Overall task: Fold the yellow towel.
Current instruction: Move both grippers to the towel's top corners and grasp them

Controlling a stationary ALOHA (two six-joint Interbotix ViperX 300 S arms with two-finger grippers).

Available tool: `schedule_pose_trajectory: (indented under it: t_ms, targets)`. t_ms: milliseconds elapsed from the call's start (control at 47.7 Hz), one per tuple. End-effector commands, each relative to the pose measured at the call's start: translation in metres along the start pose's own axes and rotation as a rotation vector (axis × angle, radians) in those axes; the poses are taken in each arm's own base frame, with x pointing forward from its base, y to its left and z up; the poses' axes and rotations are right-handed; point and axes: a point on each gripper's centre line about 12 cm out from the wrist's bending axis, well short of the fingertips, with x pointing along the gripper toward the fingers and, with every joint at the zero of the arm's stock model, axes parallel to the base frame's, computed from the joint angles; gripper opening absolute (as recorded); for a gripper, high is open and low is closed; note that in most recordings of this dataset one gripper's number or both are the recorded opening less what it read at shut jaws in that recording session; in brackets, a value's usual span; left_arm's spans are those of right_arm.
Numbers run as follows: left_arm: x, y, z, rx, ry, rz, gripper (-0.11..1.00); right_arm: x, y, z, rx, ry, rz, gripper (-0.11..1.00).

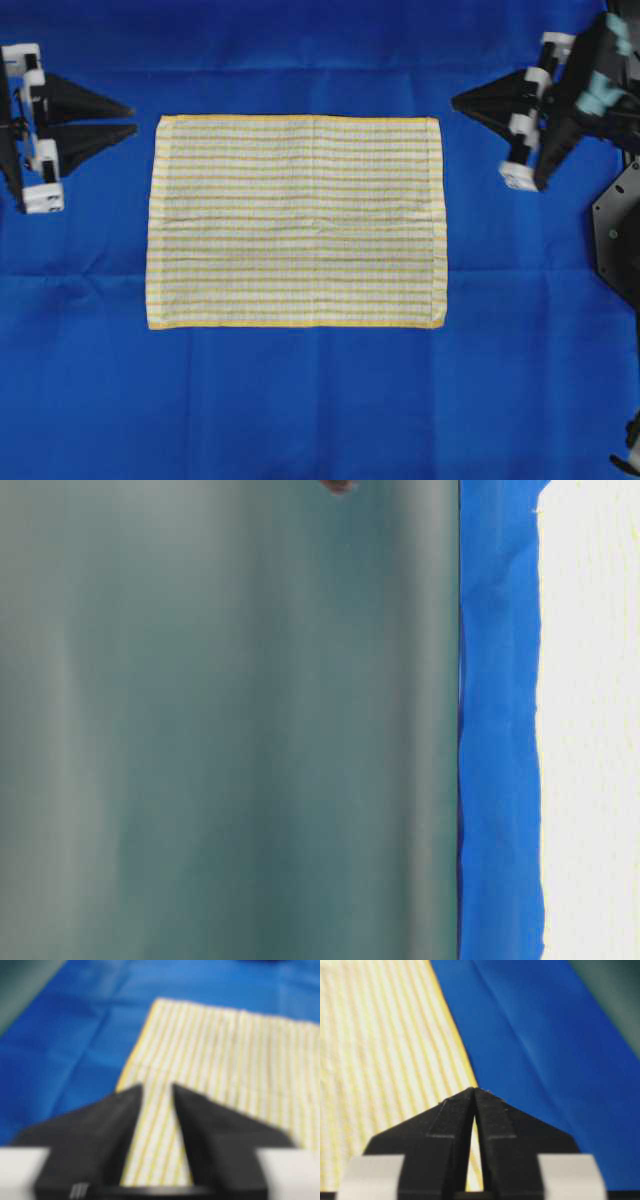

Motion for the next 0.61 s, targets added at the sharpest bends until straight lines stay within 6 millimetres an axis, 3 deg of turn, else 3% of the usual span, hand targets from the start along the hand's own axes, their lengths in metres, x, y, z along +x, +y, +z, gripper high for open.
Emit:
schedule_pose_trajectory:
  t_ms: [0, 126, 168, 210, 587]
  targets:
    - [0.009, 0.008, -0.002, -0.01, 0.008, 0.036, 0.43, 0.013, -0.004, 0.004, 0.016, 0.021, -0.019, 0.16]
    - [0.021, 0.023, -0.021, -0.026, 0.047, 0.094, 0.78, 0.032, -0.017, -0.011, 0.049, 0.098, -0.067, 0.54]
    - [0.025, 0.027, -0.027, -0.028, 0.061, 0.109, 0.84, 0.038, -0.022, -0.018, 0.061, 0.125, -0.083, 0.66]
    - [0.029, 0.03, -0.035, -0.032, 0.078, 0.12, 0.82, 0.044, -0.026, -0.023, 0.069, 0.15, -0.097, 0.73]
    - [0.059, 0.053, -0.09, -0.061, 0.215, 0.197, 0.78, 0.079, -0.044, -0.058, 0.097, 0.256, -0.155, 0.66]
